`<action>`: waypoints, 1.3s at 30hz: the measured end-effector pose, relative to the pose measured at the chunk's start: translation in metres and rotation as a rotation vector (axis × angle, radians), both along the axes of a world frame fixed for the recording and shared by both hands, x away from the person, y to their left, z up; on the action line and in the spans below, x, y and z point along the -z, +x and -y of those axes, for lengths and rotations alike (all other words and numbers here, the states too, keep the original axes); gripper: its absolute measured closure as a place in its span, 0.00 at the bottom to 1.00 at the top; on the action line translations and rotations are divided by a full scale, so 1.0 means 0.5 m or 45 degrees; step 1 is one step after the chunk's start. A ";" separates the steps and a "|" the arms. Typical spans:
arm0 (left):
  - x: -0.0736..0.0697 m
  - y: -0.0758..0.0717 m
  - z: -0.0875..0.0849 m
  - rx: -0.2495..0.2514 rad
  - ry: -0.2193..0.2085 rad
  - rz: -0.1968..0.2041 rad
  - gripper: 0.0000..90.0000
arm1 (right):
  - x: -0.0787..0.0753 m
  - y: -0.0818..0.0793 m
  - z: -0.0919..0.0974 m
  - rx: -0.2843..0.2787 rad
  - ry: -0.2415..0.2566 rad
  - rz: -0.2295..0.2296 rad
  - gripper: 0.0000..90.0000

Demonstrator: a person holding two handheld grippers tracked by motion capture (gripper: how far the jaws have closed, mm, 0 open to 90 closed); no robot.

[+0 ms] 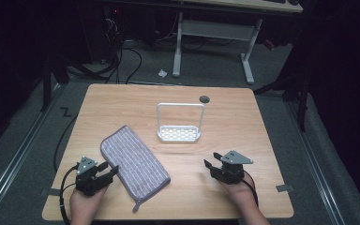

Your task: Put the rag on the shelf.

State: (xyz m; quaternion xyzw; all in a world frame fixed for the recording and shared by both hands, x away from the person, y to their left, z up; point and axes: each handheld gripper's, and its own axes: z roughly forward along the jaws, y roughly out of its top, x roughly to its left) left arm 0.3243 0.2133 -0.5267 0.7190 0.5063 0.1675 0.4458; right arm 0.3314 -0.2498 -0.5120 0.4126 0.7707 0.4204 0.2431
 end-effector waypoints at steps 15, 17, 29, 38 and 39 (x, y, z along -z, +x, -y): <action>0.011 -0.018 0.168 0.352 0.148 -0.095 1.00 | 0.012 0.002 -0.025 0.019 -0.026 -0.033 0.55; 0.012 -0.032 0.174 0.392 0.138 -0.093 1.00 | 0.013 0.000 -0.035 0.007 -0.028 -0.037 0.56; 0.003 -0.118 0.257 0.685 0.136 -0.083 0.87 | 0.005 -0.020 -0.101 -0.151 -0.023 -0.022 0.71; -0.013 -0.073 0.145 0.461 0.028 -0.080 0.83 | -0.004 0.018 -0.223 -0.328 -0.039 -0.062 0.87; -0.008 -0.065 0.135 0.447 0.016 -0.113 0.85 | -0.004 0.038 -0.255 -0.366 -0.061 -0.078 0.92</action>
